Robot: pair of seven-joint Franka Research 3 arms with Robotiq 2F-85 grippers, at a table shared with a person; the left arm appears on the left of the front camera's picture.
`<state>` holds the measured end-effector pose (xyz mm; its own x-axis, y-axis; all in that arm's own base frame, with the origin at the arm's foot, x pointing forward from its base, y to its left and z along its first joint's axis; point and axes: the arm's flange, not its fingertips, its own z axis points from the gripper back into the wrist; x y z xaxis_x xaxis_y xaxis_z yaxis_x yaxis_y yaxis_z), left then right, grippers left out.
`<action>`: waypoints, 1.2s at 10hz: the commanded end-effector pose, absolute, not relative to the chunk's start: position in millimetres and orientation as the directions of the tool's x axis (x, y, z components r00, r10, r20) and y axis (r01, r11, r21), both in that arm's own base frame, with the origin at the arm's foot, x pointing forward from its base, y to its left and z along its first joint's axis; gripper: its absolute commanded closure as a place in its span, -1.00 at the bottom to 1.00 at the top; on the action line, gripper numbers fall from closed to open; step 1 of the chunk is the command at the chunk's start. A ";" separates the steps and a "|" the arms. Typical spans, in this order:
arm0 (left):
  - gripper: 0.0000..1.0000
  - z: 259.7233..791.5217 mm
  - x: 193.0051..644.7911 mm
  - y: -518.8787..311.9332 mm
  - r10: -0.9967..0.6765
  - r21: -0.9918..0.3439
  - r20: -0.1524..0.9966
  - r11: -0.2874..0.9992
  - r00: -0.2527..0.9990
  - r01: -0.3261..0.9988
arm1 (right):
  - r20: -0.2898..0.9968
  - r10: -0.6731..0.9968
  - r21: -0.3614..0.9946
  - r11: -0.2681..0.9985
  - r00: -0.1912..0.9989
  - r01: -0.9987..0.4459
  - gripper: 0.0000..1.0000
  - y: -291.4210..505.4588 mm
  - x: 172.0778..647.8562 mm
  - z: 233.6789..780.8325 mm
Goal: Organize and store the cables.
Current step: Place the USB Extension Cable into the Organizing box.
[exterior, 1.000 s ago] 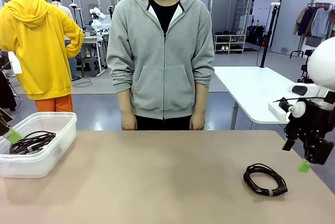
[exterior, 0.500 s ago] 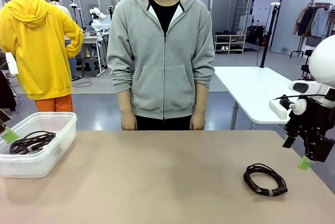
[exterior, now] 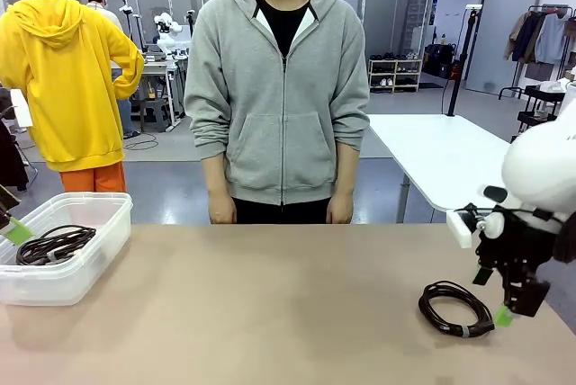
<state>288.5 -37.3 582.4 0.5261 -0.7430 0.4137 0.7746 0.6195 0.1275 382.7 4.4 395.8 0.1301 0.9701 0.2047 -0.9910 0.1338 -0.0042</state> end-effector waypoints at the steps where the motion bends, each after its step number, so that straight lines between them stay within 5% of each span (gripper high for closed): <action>1: -1.00 586.1 292.3 -38.8 -0.734 0.138 0.412 0.636 0.540 0.759 | 0.170 0.972 -0.031 0.171 0.164 -0.985 -1.00 18.4 392.1 374.8; 12: -1.00 586.1 292.3 -38.8 -0.734 0.138 0.412 0.636 0.540 0.759 | 0.077 0.971 0.018 0.224 0.225 -0.974 -1.00 17.8 403.0 294.7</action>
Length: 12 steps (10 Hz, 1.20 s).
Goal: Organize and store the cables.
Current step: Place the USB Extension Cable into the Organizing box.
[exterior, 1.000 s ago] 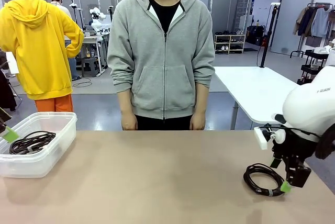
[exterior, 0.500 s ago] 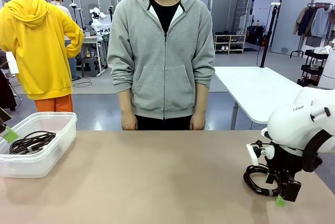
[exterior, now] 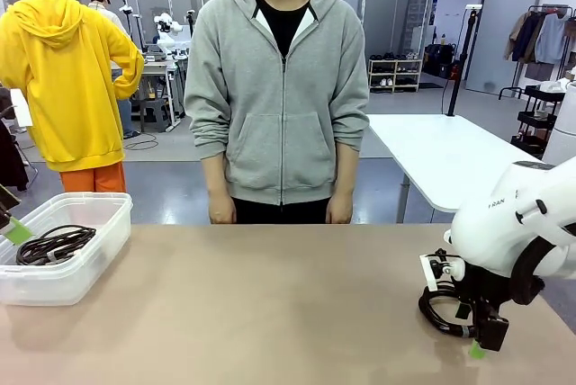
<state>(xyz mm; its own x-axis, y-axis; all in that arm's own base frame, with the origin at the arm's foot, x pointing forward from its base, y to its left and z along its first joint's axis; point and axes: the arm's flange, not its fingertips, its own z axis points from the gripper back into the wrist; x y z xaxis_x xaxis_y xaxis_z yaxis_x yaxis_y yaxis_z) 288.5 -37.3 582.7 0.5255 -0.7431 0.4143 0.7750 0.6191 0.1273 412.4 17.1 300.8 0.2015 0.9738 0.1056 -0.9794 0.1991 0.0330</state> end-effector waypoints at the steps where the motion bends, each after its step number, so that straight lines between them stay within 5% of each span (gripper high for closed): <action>1: -1.00 586.1 292.3 -38.8 -0.734 0.138 0.412 0.636 0.540 0.759 | 0.071 0.970 0.009 0.231 0.231 -0.973 -0.26 17.2 402.9 295.3; 2: -1.00 586.1 292.3 -38.8 -0.734 0.138 0.412 0.636 0.540 0.759 | 0.080 0.971 0.007 0.228 0.227 -0.974 0.19 18.0 402.6 297.7; 3: -1.00 586.1 292.3 -38.8 -0.734 0.138 0.412 0.636 0.540 0.759 | 0.069 0.972 0.008 0.226 0.226 -0.974 0.93 19.4 403.6 298.7; 11: -1.00 586.1 292.3 -38.8 -0.734 0.138 0.412 0.636 0.540 0.759 | 0.074 0.966 0.003 0.248 0.248 -0.969 1.00 28.7 412.9 331.9; 12: -1.00 586.1 292.3 -38.8 -0.734 0.138 0.412 0.636 0.540 0.759 | 0.066 0.967 0.017 0.245 0.246 -0.969 0.82 34.5 410.4 358.1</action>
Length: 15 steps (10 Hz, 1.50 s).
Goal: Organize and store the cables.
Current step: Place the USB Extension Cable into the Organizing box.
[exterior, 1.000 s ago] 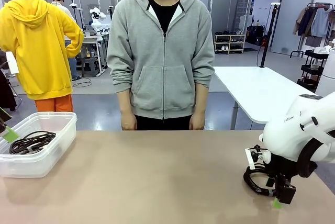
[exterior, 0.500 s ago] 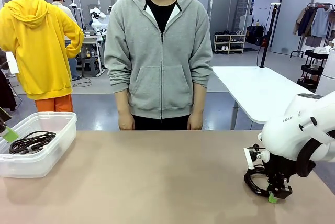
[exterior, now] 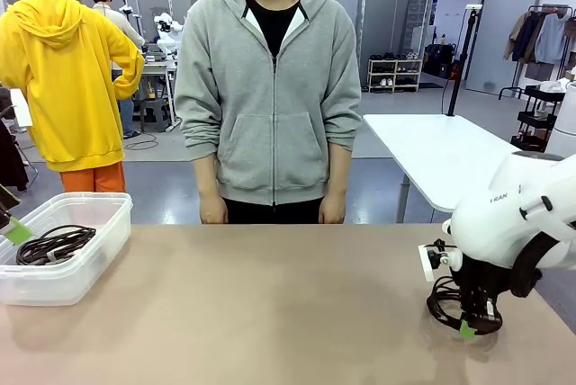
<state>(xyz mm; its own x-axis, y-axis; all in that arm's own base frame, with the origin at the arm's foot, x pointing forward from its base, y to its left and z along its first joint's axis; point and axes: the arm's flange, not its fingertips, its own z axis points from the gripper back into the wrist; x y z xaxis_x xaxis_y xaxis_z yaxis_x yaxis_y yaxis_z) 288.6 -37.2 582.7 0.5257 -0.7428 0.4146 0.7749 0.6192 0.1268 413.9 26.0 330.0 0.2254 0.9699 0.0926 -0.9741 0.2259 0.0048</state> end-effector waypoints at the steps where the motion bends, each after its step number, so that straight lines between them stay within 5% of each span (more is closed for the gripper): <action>1: -1.00 586.1 292.3 -38.8 -0.734 0.138 0.412 0.636 0.540 0.759 | 0.051 0.967 0.027 0.249 0.250 -0.968 0.82 41.8 408.6 380.0; 7: -1.00 586.1 292.3 -38.8 -0.734 0.138 0.412 0.636 0.540 0.759 | 0.072 0.988 0.026 0.135 0.137 -0.990 0.82 187.8 430.3 427.8; 15: -1.00 586.1 292.3 -38.8 -0.734 0.138 0.412 0.636 0.540 0.759 | 0.037 0.999 0.018 0.027 0.027 -0.999 0.82 382.0 437.6 365.7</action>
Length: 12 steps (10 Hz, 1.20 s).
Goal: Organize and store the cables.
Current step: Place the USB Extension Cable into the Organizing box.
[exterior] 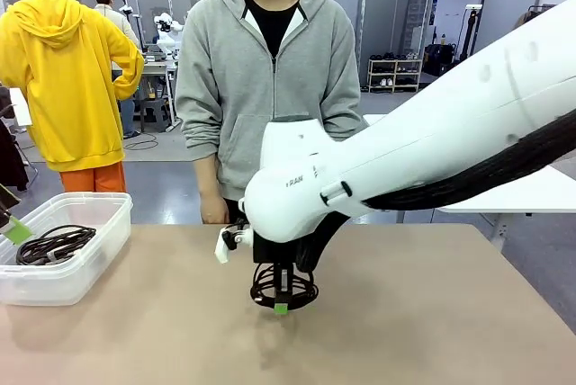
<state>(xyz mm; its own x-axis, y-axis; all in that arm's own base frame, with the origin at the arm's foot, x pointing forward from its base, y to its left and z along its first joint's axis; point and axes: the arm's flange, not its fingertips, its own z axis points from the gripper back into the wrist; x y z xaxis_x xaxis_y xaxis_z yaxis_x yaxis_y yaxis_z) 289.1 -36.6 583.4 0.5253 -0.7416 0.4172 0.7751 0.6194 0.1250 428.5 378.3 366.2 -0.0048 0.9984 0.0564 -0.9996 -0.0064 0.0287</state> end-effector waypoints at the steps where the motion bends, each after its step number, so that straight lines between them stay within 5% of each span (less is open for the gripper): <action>1: -1.00 586.1 292.3 -38.8 -0.734 0.138 0.412 0.636 0.540 0.759 | 0.054 0.998 0.025 0.033 0.035 -0.999 0.82 386.8 436.7 358.4; 5: -1.00 586.1 292.3 -38.8 -0.734 0.138 0.412 0.636 0.540 0.759 | 0.089 0.995 0.095 0.029 0.038 -0.995 0.82 392.1 434.1 336.2; 10: -1.00 586.1 292.3 -38.8 -0.734 0.138 0.412 0.636 0.540 0.759 | 0.154 0.987 0.089 0.032 0.046 -0.995 -0.79 373.1 427.9 351.8; 11: -1.00 583.4 289.1 -36.7 -0.742 0.125 0.417 0.619 0.525 0.775 | 0.173 0.984 0.076 0.032 0.045 -0.997 -1.00 365.5 426.0 361.1; 12: -1.00 575.3 304.6 -57.5 -0.765 0.123 0.398 0.592 0.506 0.797 | 0.199 0.978 0.064 0.043 0.055 -0.997 -1.00 352.0 424.4 371.6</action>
<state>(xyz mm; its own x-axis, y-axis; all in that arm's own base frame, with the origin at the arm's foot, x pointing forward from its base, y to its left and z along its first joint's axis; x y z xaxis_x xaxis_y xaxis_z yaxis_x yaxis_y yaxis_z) 291.1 -42.1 580.4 0.5162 -0.7514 0.4110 0.7865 0.6059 0.1199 437.2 374.4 364.9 0.0683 0.9864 0.1498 -0.9951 0.0565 0.0817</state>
